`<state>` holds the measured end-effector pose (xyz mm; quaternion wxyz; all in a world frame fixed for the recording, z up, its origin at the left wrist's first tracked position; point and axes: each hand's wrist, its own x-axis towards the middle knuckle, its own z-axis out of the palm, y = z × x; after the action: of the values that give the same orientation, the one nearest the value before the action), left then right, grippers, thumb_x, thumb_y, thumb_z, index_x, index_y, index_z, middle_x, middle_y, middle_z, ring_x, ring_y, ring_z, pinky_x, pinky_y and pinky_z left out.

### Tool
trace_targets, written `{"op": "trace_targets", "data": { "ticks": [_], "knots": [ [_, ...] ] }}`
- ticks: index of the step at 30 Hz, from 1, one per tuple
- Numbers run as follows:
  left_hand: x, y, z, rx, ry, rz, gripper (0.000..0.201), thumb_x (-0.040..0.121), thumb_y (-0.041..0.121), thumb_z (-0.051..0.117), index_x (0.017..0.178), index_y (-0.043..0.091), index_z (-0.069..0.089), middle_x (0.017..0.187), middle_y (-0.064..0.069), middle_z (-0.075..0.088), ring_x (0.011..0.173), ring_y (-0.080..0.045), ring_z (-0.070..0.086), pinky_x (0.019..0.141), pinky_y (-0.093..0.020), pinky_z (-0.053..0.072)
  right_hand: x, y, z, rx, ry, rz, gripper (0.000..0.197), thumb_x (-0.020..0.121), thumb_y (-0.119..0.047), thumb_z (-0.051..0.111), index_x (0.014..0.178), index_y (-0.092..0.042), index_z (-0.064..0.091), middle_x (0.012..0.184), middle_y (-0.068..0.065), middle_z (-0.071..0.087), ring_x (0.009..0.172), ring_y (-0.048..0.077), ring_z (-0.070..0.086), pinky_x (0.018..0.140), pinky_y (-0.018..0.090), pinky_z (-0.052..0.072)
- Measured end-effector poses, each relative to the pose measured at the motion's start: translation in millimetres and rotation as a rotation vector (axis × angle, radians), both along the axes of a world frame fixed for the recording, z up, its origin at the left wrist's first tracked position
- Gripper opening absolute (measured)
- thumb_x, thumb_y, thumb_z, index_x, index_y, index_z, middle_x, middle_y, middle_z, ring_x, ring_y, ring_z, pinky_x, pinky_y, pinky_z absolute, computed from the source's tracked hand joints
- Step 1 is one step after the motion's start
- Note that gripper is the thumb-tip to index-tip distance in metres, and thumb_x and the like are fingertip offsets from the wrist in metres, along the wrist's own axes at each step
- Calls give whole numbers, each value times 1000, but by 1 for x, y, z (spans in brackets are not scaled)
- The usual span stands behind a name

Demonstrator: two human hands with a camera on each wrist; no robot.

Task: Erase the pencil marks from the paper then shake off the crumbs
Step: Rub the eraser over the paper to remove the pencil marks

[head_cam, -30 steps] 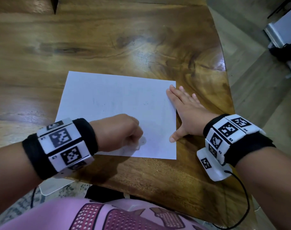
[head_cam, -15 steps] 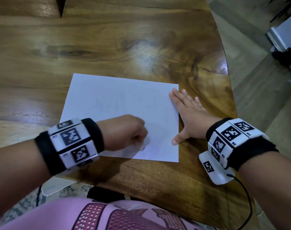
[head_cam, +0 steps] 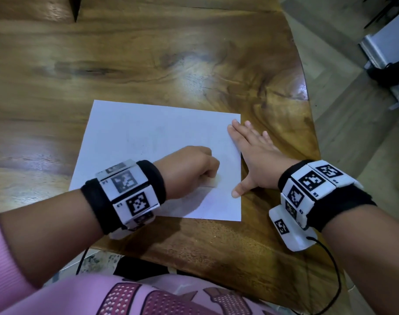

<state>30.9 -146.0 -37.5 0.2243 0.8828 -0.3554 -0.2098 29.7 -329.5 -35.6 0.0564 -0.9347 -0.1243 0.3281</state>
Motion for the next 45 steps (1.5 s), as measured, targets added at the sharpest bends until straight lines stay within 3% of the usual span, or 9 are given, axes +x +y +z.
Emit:
{"op": "trace_targets", "data": {
  "ticks": [7,12,18,23,26,32,38,43,45],
  "knots": [
    [-4,8,2,170,210,-220,5,73,11,59,72,15,62,82,4,67,74,-15,60,72,-26,49,0,1,1,-3,-4,0,144,52,-53,83,146,-20,-21,152,-10,-30,140,12,-29,116,39,-14],
    [36,-19,15,61,-4,126,11,79,13,58,87,10,66,89,-5,68,76,-17,49,59,-19,23,0,0,0,5,-6,0,146,49,-54,83,146,-21,-21,152,-11,-30,140,12,-29,116,40,-13],
    [43,-41,12,114,-42,246,13,84,10,51,92,4,60,84,-11,54,91,-31,57,72,-30,37,1,0,-2,8,-27,1,147,47,-54,84,146,-21,-19,153,-11,-28,141,13,-27,116,40,-12],
    [13,-26,16,191,104,-25,13,80,6,51,72,14,56,62,4,49,69,-20,47,59,-24,33,0,-1,-1,17,-13,-10,145,50,-52,84,146,-21,-20,153,-11,-29,140,12,-28,116,39,-13],
    [18,-22,18,190,141,-72,7,80,9,57,80,13,64,59,12,46,63,-11,44,54,-12,35,0,0,0,11,-8,-7,145,50,-53,83,146,-21,-20,153,-11,-29,140,12,-29,116,39,-14],
    [45,-31,13,134,-77,146,8,83,6,51,85,12,57,86,-13,58,80,-22,44,60,-24,21,0,0,-2,6,-19,-4,147,48,-54,84,146,-22,-21,153,-11,-28,140,12,-28,115,40,-13],
    [-11,0,8,193,167,-247,15,78,13,56,64,16,52,76,-6,59,72,-25,54,66,-35,44,0,-1,-1,-2,-14,1,145,50,-54,83,146,-20,-21,152,-10,-30,139,12,-29,116,40,-13],
    [15,7,7,99,30,115,8,76,10,49,72,12,55,80,-6,49,76,-25,48,68,-35,39,1,1,1,-16,-3,7,145,51,-54,83,145,-20,-22,152,-11,-31,139,12,-30,116,40,-13],
    [21,15,8,143,15,84,8,78,5,54,75,9,59,80,-6,54,75,-23,49,68,-33,40,0,1,1,-24,1,13,145,52,-54,82,145,-20,-23,151,-11,-33,138,12,-31,116,40,-14]
  ]
}}
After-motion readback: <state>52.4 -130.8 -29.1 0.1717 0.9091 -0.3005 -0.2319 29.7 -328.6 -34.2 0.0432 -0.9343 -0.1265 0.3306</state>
